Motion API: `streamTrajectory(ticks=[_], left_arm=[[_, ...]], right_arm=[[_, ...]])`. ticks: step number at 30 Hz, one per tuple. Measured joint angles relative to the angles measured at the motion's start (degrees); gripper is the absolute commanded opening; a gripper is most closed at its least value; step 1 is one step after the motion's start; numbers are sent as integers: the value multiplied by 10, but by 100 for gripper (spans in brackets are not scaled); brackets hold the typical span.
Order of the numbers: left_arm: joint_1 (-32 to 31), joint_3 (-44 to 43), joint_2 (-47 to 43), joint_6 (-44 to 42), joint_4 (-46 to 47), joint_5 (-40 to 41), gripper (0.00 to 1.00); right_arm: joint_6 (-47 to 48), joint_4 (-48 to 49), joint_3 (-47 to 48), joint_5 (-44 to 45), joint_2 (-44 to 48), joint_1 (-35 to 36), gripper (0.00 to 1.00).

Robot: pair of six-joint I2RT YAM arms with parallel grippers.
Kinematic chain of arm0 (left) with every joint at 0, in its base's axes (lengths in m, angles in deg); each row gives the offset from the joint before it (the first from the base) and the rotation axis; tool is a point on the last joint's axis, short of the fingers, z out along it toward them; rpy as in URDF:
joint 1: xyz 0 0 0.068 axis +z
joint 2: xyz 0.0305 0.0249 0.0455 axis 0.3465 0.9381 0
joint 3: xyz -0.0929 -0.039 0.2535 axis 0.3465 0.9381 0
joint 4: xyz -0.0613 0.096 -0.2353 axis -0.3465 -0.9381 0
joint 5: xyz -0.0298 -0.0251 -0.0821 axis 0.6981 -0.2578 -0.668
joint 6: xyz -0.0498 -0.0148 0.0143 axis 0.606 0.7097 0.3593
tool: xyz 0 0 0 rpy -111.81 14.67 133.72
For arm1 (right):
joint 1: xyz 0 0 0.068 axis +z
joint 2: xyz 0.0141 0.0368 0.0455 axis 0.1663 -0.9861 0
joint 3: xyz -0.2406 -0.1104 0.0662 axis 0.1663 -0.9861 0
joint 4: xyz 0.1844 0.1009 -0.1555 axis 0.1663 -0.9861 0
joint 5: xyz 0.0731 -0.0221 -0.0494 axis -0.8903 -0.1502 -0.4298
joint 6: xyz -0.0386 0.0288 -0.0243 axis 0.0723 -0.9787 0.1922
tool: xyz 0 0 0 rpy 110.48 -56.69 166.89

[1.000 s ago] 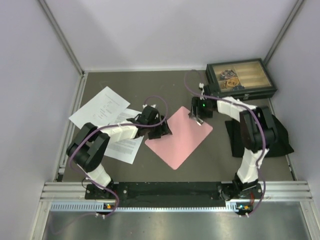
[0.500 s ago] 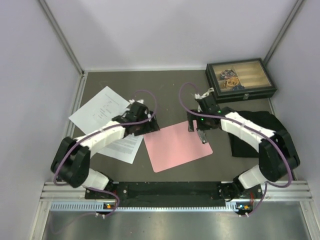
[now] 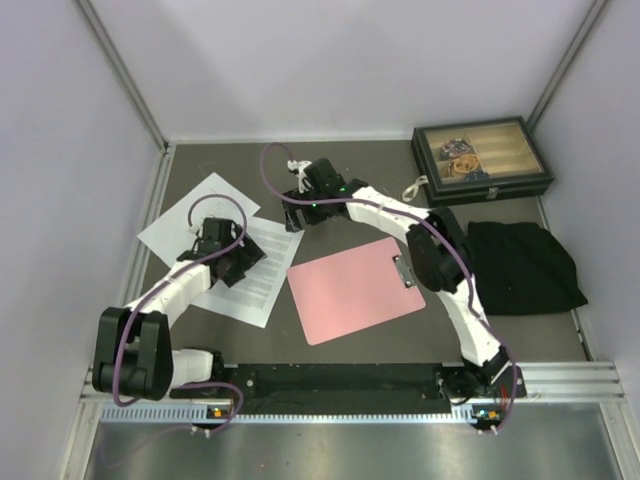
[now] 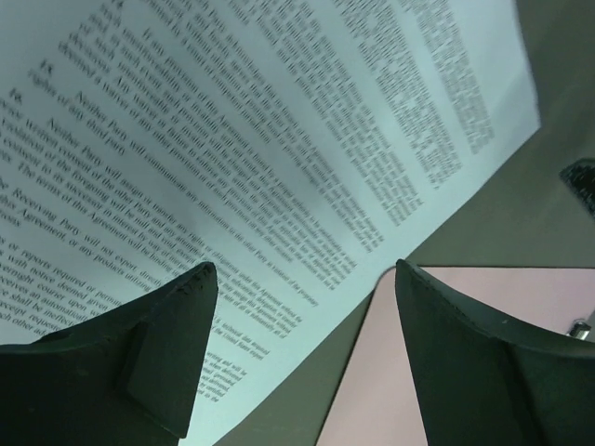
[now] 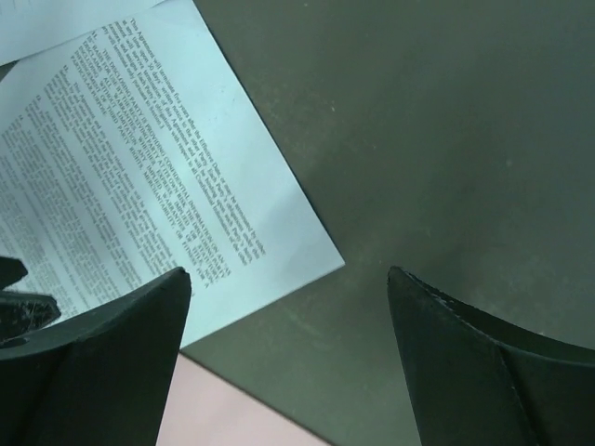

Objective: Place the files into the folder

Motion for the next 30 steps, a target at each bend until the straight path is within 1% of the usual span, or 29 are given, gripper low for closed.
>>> streamTrajectory(ticks=[5,9,13,16,18,20,26,30], left_arm=[[0,42,-1,21,8,7,83],[0,55,-14,38,21,22,83],[0,62,-20,52,28,29,84],[0,62,-20,55,29,31,83],[0,62,-19,56,30,31,83],[0,62,-17,55,31,30,83],[0,53,1,51,48,27,82],[0,53,2,45,50,25,81]], right_arm=[[32,-7,54,-19,-60,4,84],[46,-18,99,-33,-95,5,81],[47,-15,101,-49,-101,14,78],[32,15,68,-70,-89,25,77],[12,36,28,-86,-68,33,77],[-4,39,9,-99,-57,37,77],[-65,59,-12,-146,-51,37,76],[-123,95,-51,-185,-36,28,75]])
